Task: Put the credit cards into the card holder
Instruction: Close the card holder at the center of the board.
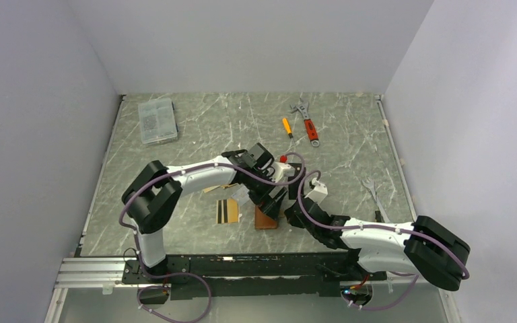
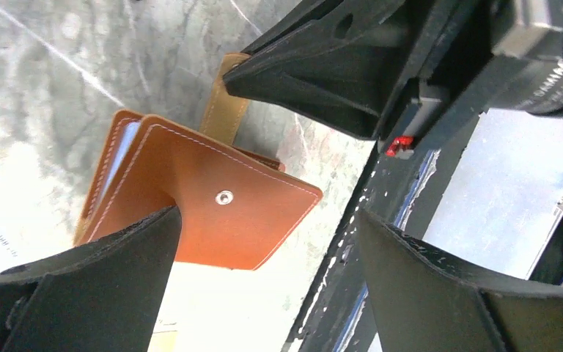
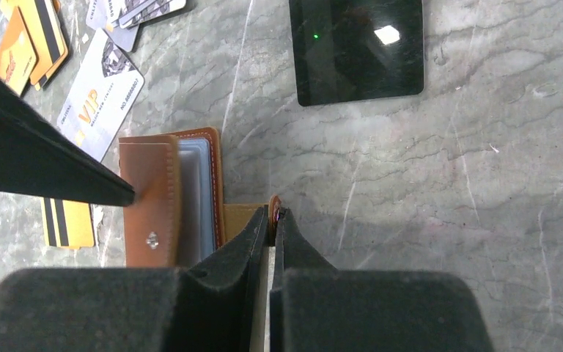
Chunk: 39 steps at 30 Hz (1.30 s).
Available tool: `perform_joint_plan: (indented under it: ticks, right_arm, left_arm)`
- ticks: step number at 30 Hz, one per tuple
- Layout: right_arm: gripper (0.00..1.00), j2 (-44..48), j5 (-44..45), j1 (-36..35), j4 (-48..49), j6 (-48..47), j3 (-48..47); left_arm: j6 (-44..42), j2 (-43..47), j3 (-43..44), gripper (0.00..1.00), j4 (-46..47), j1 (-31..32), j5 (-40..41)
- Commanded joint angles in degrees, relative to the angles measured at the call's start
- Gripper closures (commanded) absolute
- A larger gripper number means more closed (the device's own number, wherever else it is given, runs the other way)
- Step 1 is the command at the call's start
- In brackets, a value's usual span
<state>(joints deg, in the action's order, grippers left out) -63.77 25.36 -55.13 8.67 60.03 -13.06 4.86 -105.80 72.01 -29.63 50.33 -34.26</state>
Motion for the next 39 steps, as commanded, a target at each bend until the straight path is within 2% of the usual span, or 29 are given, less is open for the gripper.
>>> perform_joint_plan:
  ticks: [1,3,5,7,11,13,19,22,25,30,35,39]
  right_arm:
    - [1.0,0.5,-1.6,0.3,0.6,-0.8,0.2]
    - [1.0,0.5,-2.1,0.6,1.1,-0.9,0.2]
    - [1.0,0.5,-2.5,1.0,1.2,-1.0,0.3]
    - [1.0,0.8,-3.2,2.0,1.2,-1.4,0.4]
    - [1.0,1.6,-5.0,3.1,2.6,-0.8,1.6]
    - [1.0,1.8,-5.9,3.5,3.8,-0.5,2.4]
    - [1.0,2.2,-8.7,5.7,6.0,0.3,4.1]
    - [1.0,2.9,-10.0,6.4,7.3,0.8,5.3]
    - [1.0,4.7,-11.4,7.2,8.8,1.2,7.2]
    - [1.0,9.1,-12.7,8.2,9.0,1.1,9.0]
    - [1.0,13.4,-13.7,9.3,7.0,-0.4,8.7]
    - [1.0,17.2,-13.5,9.5,5.7,-0.9,9.3]
  left_arm:
    - [-7.9,6.1,-0.9,0.11,-2.1,-0.4,-1.7]
    - [-10.8,6.9,-1.6,0.26,-3.1,1.0,0.4]
    - [-13.0,7.0,-1.5,0.48,-4.2,3.0,4.3]
    - [-15.6,7.3,-1.7,0.55,-5.1,4.8,6.8]
    - [-18.3,8.2,-3.1,0.51,-4.4,7.1,10.3]
    - [-18.6,8.7,-4.3,0.41,-2.9,7.1,13.1]
    - [-20.4,8.8,-7.3,0.28,1.4,8.2,19.4]
    - [-19.8,8.2,-7.9,0.25,3.3,8.3,21.5]
    - [-16.7,6.6,-7.7,0.29,5.0,8.4,25.6]
    - [-15.6,4.9,-5.7,0.31,4.9,8.5,23.0]
    - [-20.3,6.3,-2.4,0.26,-0.5,8.7,16.9]
    - [-22.9,8.0,3.2,0.21,-6.0,8.7,17.9]
